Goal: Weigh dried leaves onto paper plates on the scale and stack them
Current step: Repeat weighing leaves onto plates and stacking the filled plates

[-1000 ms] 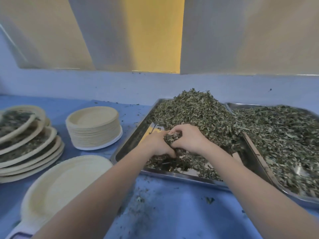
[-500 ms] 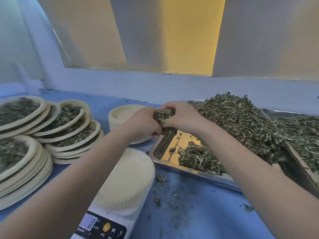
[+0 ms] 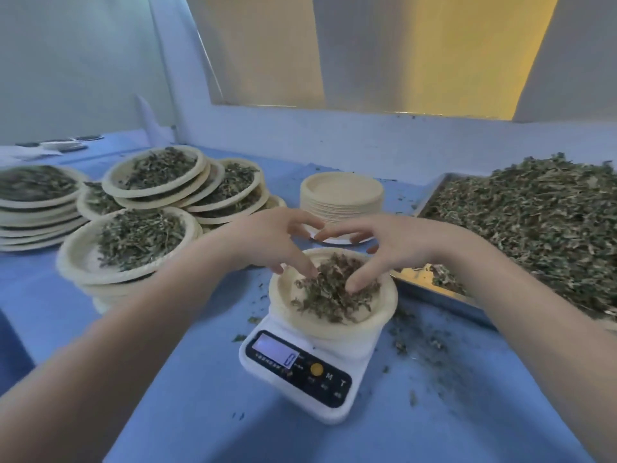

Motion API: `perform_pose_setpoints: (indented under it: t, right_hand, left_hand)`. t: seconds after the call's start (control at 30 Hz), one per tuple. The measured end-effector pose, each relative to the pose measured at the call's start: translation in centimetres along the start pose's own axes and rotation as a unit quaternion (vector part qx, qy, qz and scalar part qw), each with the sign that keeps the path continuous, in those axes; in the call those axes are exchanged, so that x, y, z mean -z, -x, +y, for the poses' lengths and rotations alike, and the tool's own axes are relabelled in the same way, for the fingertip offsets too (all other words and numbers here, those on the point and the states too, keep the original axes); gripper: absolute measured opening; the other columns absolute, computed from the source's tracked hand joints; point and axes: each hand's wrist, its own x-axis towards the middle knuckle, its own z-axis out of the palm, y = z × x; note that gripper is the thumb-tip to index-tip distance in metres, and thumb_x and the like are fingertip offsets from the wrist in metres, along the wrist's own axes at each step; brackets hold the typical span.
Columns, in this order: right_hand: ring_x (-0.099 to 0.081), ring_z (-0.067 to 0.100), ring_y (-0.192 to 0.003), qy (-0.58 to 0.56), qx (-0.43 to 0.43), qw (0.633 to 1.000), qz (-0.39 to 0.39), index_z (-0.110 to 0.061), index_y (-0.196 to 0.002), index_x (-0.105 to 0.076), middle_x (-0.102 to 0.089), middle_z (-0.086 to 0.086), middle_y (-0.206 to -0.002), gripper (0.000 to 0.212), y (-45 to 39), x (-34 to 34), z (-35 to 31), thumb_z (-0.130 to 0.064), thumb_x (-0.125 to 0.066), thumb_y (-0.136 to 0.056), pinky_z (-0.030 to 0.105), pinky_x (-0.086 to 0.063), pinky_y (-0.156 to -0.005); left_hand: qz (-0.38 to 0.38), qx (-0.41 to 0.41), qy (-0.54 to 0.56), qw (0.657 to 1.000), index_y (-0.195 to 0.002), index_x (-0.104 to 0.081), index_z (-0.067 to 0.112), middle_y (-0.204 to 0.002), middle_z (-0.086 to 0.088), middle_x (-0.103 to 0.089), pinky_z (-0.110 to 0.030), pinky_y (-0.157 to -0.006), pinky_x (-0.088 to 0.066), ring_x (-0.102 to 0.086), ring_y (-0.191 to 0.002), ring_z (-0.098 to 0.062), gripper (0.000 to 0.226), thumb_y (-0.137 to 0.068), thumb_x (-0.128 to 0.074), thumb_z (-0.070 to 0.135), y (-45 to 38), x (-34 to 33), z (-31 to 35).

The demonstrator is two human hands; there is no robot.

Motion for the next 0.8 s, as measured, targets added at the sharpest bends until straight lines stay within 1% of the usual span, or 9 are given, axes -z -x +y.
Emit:
perform_pose_setpoints:
  t: [0.03, 0.1, 0.13, 0.23, 0.37, 0.5, 0.63, 0.7, 0.8]
  right_hand:
    - [-0.041, -0.003, -0.122, -0.003, 0.002, 1.0, 0.011, -0.066, -0.116, -0.042, -0.038, -0.04, -0.127, 0.064, 0.0, -0.1, 0.0, -0.043, -0.08, -0.07, 0.024, -0.037, -0.096]
    - [-0.042, 0.001, -0.124, -0.012, 0.006, 0.999, 0.035, -0.061, -0.12, -0.045, -0.042, -0.034, -0.13, 0.057, -0.2, -0.6, 0.1, -0.042, -0.075, -0.076, 0.03, -0.037, -0.101]
    - [-0.043, 0.001, -0.124, -0.019, 0.008, 0.999, 0.05, -0.056, -0.123, -0.049, -0.044, -0.031, -0.132, 0.053, -0.3, -0.9, 0.2, -0.039, -0.073, -0.079, 0.029, -0.038, -0.1]
    - [-0.047, 0.0, -0.119, -0.041, 0.021, 0.995, 0.093, -0.046, -0.122, -0.056, -0.051, -0.03, -0.125, 0.042, -0.4, -1.7, 0.2, -0.03, -0.067, -0.084, 0.013, -0.04, -0.088]
    - [-0.05, -0.001, -0.116, -0.053, 0.023, 0.992, 0.112, -0.041, -0.122, -0.058, -0.055, -0.028, -0.123, 0.042, -0.4, -2.4, 0.0, -0.027, -0.067, -0.084, 0.011, -0.04, -0.09]
    - [-0.051, -0.001, -0.114, -0.046, 0.024, 0.991, 0.126, -0.037, -0.123, -0.058, -0.057, -0.022, -0.123, 0.043, -0.6, -2.5, -0.4, -0.025, -0.068, -0.083, 0.004, -0.039, -0.083]
    - [-0.052, -0.008, -0.107, -0.051, 0.029, 0.989, 0.135, -0.037, -0.119, -0.061, -0.059, -0.021, -0.12, 0.04, -0.6, -2.4, -0.3, -0.025, -0.069, -0.082, 0.002, -0.04, -0.079]
    - [-0.053, -0.008, -0.106, -0.056, 0.029, 0.987, 0.147, -0.038, -0.116, -0.063, -0.061, -0.023, -0.116, 0.039, -0.6, -2.5, -0.2, -0.026, -0.07, -0.08, 0.006, -0.042, -0.081]
    - [-0.055, -0.008, -0.105, -0.063, 0.024, 0.984, 0.168, -0.04, -0.111, -0.064, -0.062, -0.022, -0.113, 0.038, -0.4, -2.4, 0.1, -0.026, -0.072, -0.077, 0.018, -0.045, -0.088]
  left_hand:
    - [0.021, -0.01, 0.005, 1.0, -0.13, -0.049, 0.034, -0.114, 0.015, -0.056, -0.03, -0.078, -0.057, -0.062, -0.1, -0.012, 0.066, -0.073, -0.077, 0.017, -0.1, -0.4, -0.2]
    - [0.073, -0.029, 0.015, 0.997, -0.121, -0.056, 0.033, -0.109, 0.015, -0.061, -0.03, -0.08, -0.054, -0.063, -0.093, -0.013, 0.053, -0.076, -0.072, 0.012, -0.5, -1.5, -0.7]
    - [0.096, -0.039, 0.014, 0.994, -0.117, -0.06, 0.033, -0.108, 0.014, -0.063, -0.03, -0.082, -0.052, -0.062, -0.091, -0.012, 0.047, -0.077, -0.068, 0.01, -0.7, -2.0, -0.8]
    - [0.139, -0.055, 0.025, 0.988, -0.103, -0.065, 0.032, -0.104, 0.011, -0.066, -0.031, -0.087, -0.05, -0.059, -0.086, -0.01, 0.036, -0.078, -0.061, 0.007, -1.1, -3.0, -1.1]
    - [0.161, -0.061, 0.067, 0.983, -0.094, -0.068, 0.033, -0.099, 0.009, -0.068, -0.028, -0.082, -0.048, -0.059, -0.086, -0.009, 0.033, -0.077, -0.056, 0.006, -1.0, -3.4, -1.2]
    - [0.169, -0.067, 0.085, 0.98, -0.089, -0.067, 0.033, -0.09, 0.008, -0.067, -0.034, -0.084, -0.049, -0.058, -0.083, -0.012, 0.03, -0.078, -0.058, 0.008, -1.1, -3.6, -1.1]
    - [0.176, -0.075, 0.081, 0.978, -0.086, -0.066, 0.035, -0.081, 0.012, -0.064, -0.031, -0.081, -0.048, -0.058, -0.083, -0.014, 0.027, -0.077, -0.06, 0.009, -1.4, -3.8, -1.1]
    - [0.179, -0.078, 0.082, 0.977, -0.088, -0.066, 0.032, -0.081, 0.013, -0.064, -0.031, -0.08, -0.048, -0.059, -0.085, -0.013, 0.024, -0.077, -0.061, 0.011, -1.5, -3.9, -0.9]
    - [0.182, -0.084, 0.072, 0.977, -0.085, -0.064, 0.034, -0.081, 0.014, -0.063, -0.028, -0.079, -0.048, -0.06, -0.086, -0.012, 0.024, -0.077, -0.061, 0.012, -1.7, -4.1, -0.4]
